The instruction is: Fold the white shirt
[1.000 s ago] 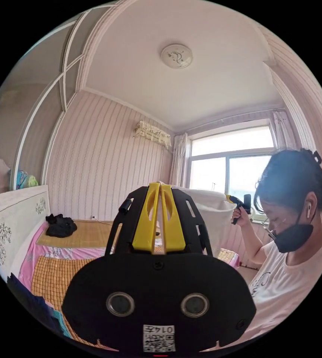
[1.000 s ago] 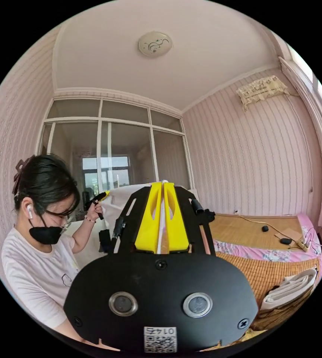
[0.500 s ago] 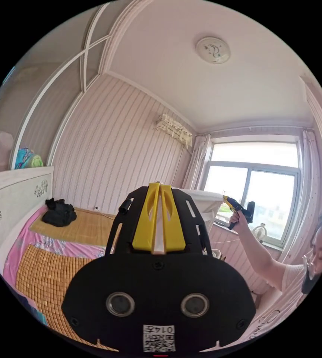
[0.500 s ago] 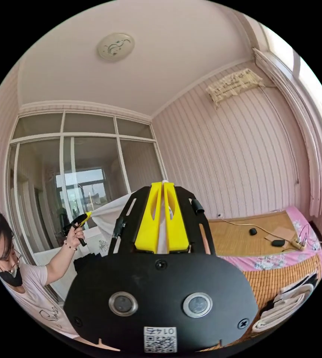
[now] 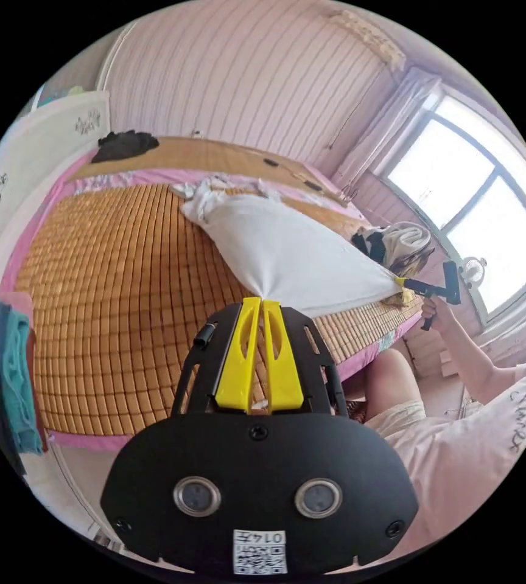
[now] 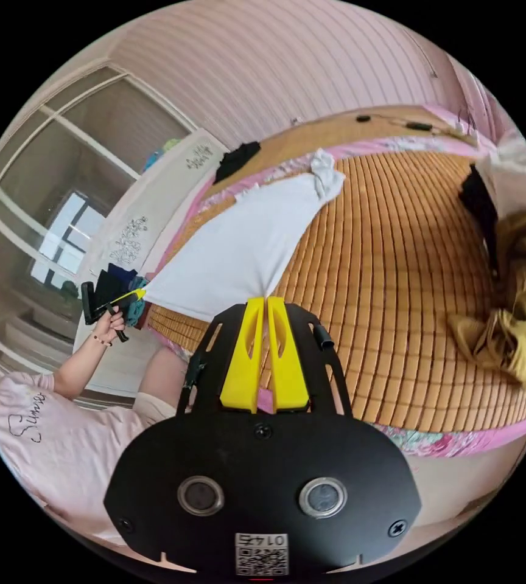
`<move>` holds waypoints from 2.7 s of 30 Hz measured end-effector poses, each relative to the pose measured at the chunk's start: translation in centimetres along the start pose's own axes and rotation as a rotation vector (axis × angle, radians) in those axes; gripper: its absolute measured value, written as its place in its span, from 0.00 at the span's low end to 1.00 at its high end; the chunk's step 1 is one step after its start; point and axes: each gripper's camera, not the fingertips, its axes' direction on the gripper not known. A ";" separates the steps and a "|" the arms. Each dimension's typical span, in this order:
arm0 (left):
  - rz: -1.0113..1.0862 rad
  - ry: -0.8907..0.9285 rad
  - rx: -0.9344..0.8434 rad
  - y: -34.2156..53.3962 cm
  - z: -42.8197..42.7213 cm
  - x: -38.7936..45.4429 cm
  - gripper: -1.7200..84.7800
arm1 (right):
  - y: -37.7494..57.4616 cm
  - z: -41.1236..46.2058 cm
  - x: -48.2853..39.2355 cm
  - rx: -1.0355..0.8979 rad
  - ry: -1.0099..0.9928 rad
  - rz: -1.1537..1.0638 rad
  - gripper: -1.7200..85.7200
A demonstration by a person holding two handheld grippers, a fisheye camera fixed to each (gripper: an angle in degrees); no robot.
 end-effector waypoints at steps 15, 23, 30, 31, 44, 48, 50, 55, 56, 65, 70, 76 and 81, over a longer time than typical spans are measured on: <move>-0.180 -0.045 -0.118 -0.8 5.2 -4.6 0.10 | 1.9 9.8 2.0 -0.179 0.107 -0.012 0.11; -0.255 -0.108 -0.167 -5.6 11.0 -5.8 0.12 | 0.8 18.1 -0.9 -0.329 0.359 -0.162 0.12; -0.154 -0.191 -0.298 -8.9 14.5 -5.0 0.03 | 0.8 16.8 1.5 -0.349 0.314 -0.121 0.04; -0.147 -0.173 -0.303 -9.0 14.4 -4.9 0.02 | 0.9 16.4 1.7 -0.351 0.309 -0.120 0.04; 0.013 -0.096 -0.518 -10.0 17.2 -2.6 0.07 | 4.6 17.3 3.8 -0.537 0.284 -0.126 0.07; 0.048 -0.183 -0.463 -12.9 15.9 -3.1 0.11 | 4.0 14.5 4.8 -0.463 0.295 -0.110 0.09; 0.057 -0.206 -0.418 -15.3 15.5 -3.4 0.10 | 2.9 12.9 5.2 -0.412 0.322 -0.129 0.09; 0.115 -0.167 -0.266 -23.7 18.2 -3.3 0.09 | -5.9 10.8 4.4 -0.243 0.357 -0.236 0.10; 0.146 -0.149 -0.236 -26.2 19.8 -3.1 0.09 | -9.2 11.4 3.8 -0.207 0.371 -0.285 0.10; 0.283 0.113 -0.115 -40.8 31.0 0.1 0.09 | -35.5 22.9 1.1 -0.020 0.459 -0.330 0.11; 0.272 0.145 -0.176 -42.6 33.1 0.5 0.08 | -39.9 27.2 5.0 -0.131 0.467 -0.184 0.09; 0.284 0.170 -0.262 -43.9 34.5 2.3 0.08 | -29.0 9.5 7.4 0.199 0.381 -0.040 0.03; 0.297 0.187 -0.361 -47.4 37.1 5.2 0.08 | -11.3 0.1 10.3 0.079 0.442 0.312 0.04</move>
